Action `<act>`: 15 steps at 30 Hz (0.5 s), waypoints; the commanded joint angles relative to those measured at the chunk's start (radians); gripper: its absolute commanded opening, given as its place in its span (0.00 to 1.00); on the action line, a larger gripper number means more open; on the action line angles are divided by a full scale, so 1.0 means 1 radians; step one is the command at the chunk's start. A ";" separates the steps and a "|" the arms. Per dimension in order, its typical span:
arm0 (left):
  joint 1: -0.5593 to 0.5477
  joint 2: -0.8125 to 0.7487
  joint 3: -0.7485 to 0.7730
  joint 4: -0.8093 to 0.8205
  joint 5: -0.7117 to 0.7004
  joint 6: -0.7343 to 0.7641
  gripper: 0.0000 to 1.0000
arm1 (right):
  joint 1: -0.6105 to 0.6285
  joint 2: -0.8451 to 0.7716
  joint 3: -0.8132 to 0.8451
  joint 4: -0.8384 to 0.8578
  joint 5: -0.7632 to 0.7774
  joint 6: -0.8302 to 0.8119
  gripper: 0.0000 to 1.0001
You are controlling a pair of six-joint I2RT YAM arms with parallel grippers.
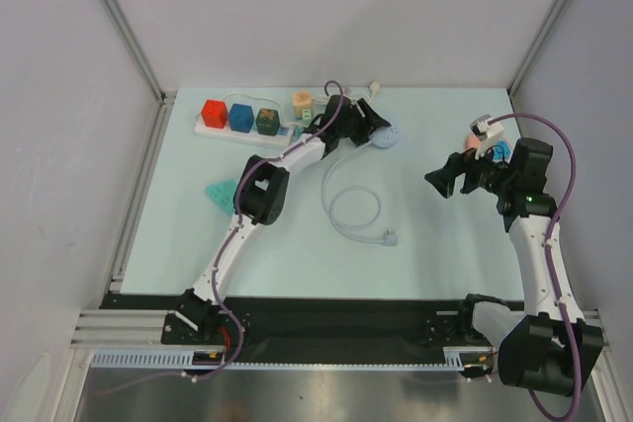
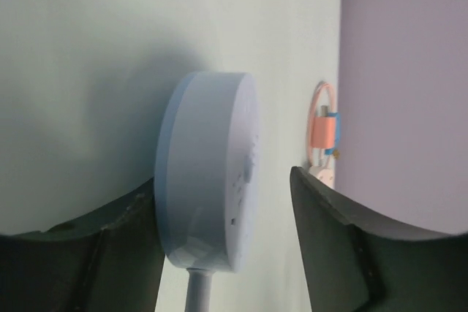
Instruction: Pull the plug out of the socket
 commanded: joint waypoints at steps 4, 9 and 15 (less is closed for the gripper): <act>-0.004 -0.104 0.029 -0.084 -0.042 0.103 0.75 | -0.005 -0.001 0.009 0.017 0.018 -0.015 0.93; -0.006 -0.197 0.033 -0.238 -0.124 0.241 0.85 | -0.013 0.006 0.006 0.019 0.020 -0.020 0.93; -0.004 -0.294 -0.007 -0.354 -0.177 0.407 0.86 | -0.021 0.011 0.003 0.018 0.015 -0.026 0.93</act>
